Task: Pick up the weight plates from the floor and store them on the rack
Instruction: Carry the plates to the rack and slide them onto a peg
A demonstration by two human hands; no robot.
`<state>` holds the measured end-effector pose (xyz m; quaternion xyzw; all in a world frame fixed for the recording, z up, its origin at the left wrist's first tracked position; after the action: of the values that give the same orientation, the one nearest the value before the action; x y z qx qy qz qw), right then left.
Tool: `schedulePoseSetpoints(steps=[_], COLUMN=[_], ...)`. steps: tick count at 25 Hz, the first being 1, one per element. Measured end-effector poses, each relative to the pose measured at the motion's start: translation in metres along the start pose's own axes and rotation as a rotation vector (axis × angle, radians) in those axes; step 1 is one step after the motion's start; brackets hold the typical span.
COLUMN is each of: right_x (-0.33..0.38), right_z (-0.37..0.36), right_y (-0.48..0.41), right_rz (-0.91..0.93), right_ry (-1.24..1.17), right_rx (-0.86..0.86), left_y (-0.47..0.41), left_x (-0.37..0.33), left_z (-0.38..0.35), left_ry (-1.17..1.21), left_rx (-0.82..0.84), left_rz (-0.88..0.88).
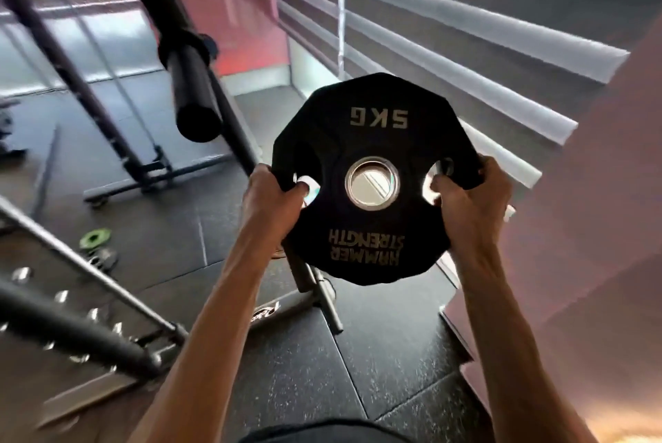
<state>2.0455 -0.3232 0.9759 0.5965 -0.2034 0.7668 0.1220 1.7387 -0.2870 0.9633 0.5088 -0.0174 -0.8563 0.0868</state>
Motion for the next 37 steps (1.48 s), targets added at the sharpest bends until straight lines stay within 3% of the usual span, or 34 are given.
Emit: schedulePoseSetpoints(steps=[7,12,17,27,37], right_x=[0.052,0.049,0.09,0.138,0.143], right_z=[-0.069,-0.063,-0.072,-0.165,-0.195], right_y=[-0.016,-0.023,-0.025,0.001,-0.01], right_rz=[0.116,0.1,0.189,0.261,0.349], right_ry=[-0.127,-0.2,-0.26,-0.278,-0.203], right_rx=[0.338,0.378,0.415,0.547,0.415], left_y=[0.066,0.09,0.107,0.105,0.056], left_x=[0.002,-0.031,-0.059,-0.005,0.01], left_z=[0.078,0.08,0.105,0.181,0.208], left_ry=[0.077,-0.042,-0.035,0.122,0.102], left_rx=[-0.384,-0.423,-0.51,-0.631,-0.605], left_rz=[0.071,0.027,-0.052,0.009,-0.074])
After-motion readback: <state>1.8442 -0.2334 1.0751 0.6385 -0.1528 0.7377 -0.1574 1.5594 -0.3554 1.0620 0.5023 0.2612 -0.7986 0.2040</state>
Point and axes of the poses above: each hand's wrist, its own y-axis away from the middle knuckle, its own z-axis out of the back of the hand, x = y × z, the point moved 9 cm from there along -y, towards the middle knuckle, and after that the axes turned 13 degrees about x, right-handed, at the moved point
